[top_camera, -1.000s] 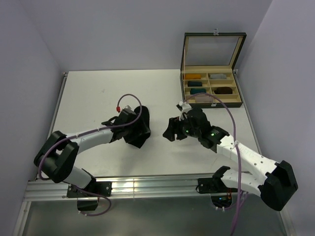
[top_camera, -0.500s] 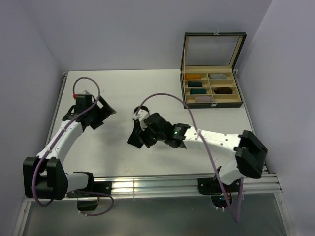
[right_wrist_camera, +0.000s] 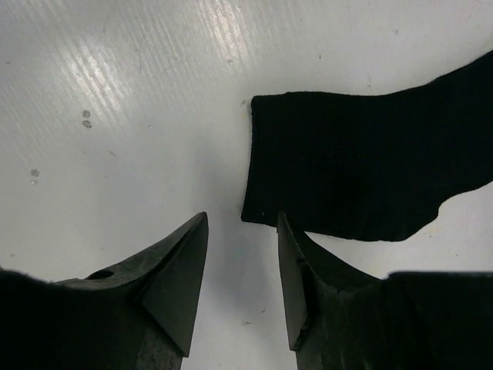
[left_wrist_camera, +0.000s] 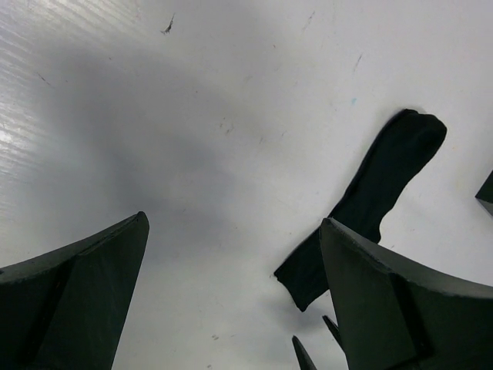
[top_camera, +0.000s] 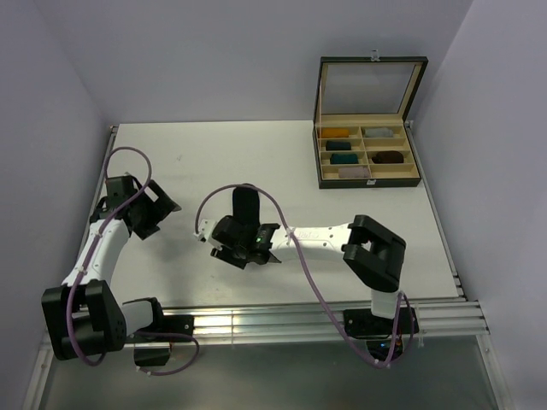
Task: Roll the socks
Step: Move the sock to the center of the board.
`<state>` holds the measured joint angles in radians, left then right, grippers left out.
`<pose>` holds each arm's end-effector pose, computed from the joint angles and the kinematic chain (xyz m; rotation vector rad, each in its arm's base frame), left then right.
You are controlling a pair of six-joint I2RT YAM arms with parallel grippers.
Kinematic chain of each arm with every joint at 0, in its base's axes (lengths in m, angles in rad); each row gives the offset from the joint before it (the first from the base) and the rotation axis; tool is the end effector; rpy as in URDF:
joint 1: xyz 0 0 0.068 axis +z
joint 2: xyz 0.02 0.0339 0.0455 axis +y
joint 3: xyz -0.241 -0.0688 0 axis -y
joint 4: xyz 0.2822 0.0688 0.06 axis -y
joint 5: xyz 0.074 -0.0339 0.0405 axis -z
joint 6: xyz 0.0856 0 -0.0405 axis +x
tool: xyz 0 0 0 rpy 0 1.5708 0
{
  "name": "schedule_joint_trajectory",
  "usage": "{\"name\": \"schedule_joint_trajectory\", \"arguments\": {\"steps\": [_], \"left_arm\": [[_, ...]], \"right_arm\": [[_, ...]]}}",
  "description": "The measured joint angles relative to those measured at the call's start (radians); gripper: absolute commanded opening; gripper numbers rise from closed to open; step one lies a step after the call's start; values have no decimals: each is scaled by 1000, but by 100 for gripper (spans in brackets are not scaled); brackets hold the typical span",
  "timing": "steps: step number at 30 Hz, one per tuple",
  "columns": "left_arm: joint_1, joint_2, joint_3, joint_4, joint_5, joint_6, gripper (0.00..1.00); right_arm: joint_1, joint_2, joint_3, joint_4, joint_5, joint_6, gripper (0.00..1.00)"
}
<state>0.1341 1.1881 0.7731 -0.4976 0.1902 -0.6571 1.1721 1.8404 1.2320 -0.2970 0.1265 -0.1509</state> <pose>0.3085 0.0253 0.1532 -0.8940 2.3535 -0.4540 0.1839 0.4088 0.1087 -1.4849 1.9960 0.2826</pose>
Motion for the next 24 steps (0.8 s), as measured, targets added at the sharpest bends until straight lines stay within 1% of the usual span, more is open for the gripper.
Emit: {"name": "schedule_joint_trajectory", "arguments": {"steps": [7,12,19,20,24], "left_arm": [[36,-18,-1,6,30,10,99],[37,-28,-9,8,32,10,99],[37,-28,-16,10,41,10,99],[37,-28,-17,10,42,10,99],[37,-27,-17,16,48,10,99]], "right_arm": [[2,50,15,-11,8,-26,48],[2,103,23,-7,7,-34,48],[-2,136,55,17,15,-33,48],[-3,140,59,22,16,-29,45],[-17,153,66,51,17,-14,43]]}}
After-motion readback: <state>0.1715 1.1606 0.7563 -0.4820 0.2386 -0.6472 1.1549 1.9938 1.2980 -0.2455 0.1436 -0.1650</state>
